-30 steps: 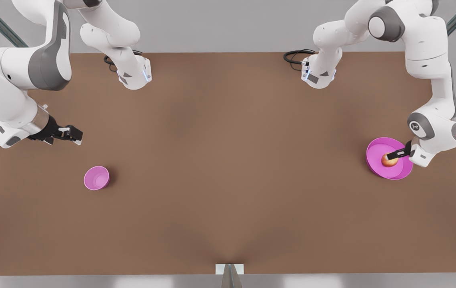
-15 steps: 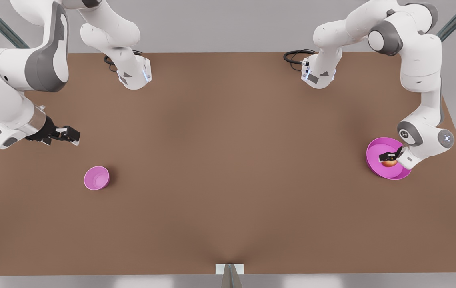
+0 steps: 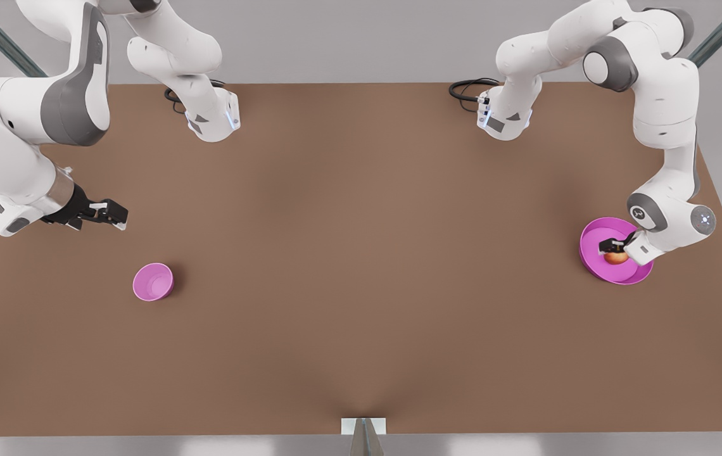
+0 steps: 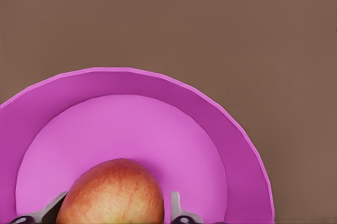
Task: Use the left arm to pick up the apple from the plate, transfer it to the gripper of the right arm, and then use the right arm to place it into the bowl
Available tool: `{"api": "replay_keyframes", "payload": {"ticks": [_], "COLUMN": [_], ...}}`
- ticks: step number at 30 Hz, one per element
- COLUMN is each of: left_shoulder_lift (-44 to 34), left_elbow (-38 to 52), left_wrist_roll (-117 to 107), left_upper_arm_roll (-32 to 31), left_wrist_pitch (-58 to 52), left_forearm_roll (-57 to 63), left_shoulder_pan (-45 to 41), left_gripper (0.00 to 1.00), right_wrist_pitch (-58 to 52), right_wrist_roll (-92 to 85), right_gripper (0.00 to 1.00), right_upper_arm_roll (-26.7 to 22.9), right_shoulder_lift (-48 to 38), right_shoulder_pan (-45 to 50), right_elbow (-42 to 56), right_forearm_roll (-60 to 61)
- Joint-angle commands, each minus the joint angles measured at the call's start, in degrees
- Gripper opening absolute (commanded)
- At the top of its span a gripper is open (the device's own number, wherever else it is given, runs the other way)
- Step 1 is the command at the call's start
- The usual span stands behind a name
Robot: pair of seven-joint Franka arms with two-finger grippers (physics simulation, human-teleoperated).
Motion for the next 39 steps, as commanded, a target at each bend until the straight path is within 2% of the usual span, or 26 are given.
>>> {"api": "replay_keyframes", "payload": {"ticks": [1, 8, 9, 11, 12, 15, 16, 19, 20, 21, 22, 24, 26, 28, 30, 32, 34, 35, 39], "left_shoulder_lift": [0.0, -2.1, -4.7, -6.5, -6.6, -6.2, -5.3, -3.2, -1.0, 3.6, 6.6, 12.3, 15.8, 18.0, 18.2, 23.3, 26.5, 29.6, 33.6], "left_elbow": [0.1, 0.5, 1.3, 8.6, 11.2, 14.7, 15.9, 17.5, 19.9, 26.0, 29.9, 35.3, 41.8, 42.3, 43.7, 50.1, 54.4, 57.5, 64.9], "left_wrist_roll": [6.4, 7.7, 8.3, 11.4, 13.6, 22.3, 24.5, 25.2, 30.8, 31.8, 31.9, 44.8, 53.2, 62.5, 62.7, 66.8, 69.5, 69.8, 71.1], "left_upper_arm_roll": [-0.1, -0.1, -0.1, -2.4, -3.5, -10.2, -15.1, -23.8, -28.1, -31.0, -32.1, -38.2, -39.3, -39.3, -39.4, -39.5, -40.5, -43.5, -45.1], "left_wrist_pitch": [0.0, -1.1, -5.2, -15.3, -18.5, -25.1, -25.0, -25.0, -25.0, -25.0, -25.0, -24.6, -23.2, -20.0, -17.7, -15.3, -11.9, -9.4, -0.6], "left_forearm_roll": [0.0, 0.0, 0.0, -1.4, -6.1, -20.5, -23.5, -25.3, -28.0, -29.0, -30.4, -36.2, -47.1, -58.7, -62.7, -67.1, -67.6, -68.1, -68.4], "left_shoulder_pan": [0.0, -0.1, -0.1, -0.2, -0.3, -0.6, -0.7, -1.7, -1.9, -4.2, -6.2, -6.6, -13.1, -18.4, -21.6, -24.8, -27.1, -27.6, -32.8], "left_gripper": [0.80, 0.76, 0.75, 0.75, 0.75, 0.75, 0.75, 0.76, 0.76, 0.76, 0.76, 0.76, 0.76, 0.76, 0.76, 0.76, 0.76, 0.76, 0.76], "right_wrist_pitch": [0.0, 0.0, 0.0, -0.1, -0.1, -0.7, -0.3, 3.4, 5.2, 5.3, 6.7, 9.5, 9.6, 9.6, 9.6, 10.4, 10.2, 9.7, 9.7], "right_wrist_roll": [-0.4, -0.4, -0.4, -0.3, -0.3, -0.4, 0.1, 0.5, -0.1, -0.5, -1.4, -2.5, -13.0, -19.1, -19.9, -20.3, -22.9, -23.0, -23.7], "right_gripper": [1.00, 1.00, 1.00, 1.00, 1.00, 1.00, 1.00, 1.00, 1.00, 1.00, 1.00, 1.00, 1.00, 1.00, 1.00, 1.00, 1.00, 1.00, 1.00], "right_upper_arm_roll": [0.0, 0.0, 0.0, 0.0, 0.1, 0.2, 0.3, 0.3, 0.3, 0.2, 0.2, 0.7, 0.7, 0.9, 1.4, 2.6, 4.8, 5.0, 6.1], "right_shoulder_lift": [-0.1, -0.1, -0.1, -0.1, -0.1, -0.1, 0.4, 3.9, 5.5, 9.4, 11.7, 16.5, 22.0, 26.0, 31.5, 35.9, 39.3, 41.0, 40.9], "right_shoulder_pan": [0.0, 0.0, -0.1, 0.1, 0.1, 0.0, -0.1, -0.2, -0.1, -0.4, -0.4, 0.7, 0.8, 2.0, 2.5, 2.9, 2.9, 2.9, 3.3], "right_elbow": [0.0, 0.0, 0.0, 0.0, 0.0, 0.0, 0.0, 0.1, 0.1, 0.1, 0.1, -0.3, -0.5, 1.2, 9.3, 14.6, 16.5, 18.2, 16.6], "right_forearm_roll": [0.0, 0.0, 0.0, 0.0, 0.0, 2.8, 7.8, 25.3, 31.5, 46.6, 50.9, 61.2, 72.3, 79.0, 79.1, 79.4, 79.5, 79.5, 79.2]}}
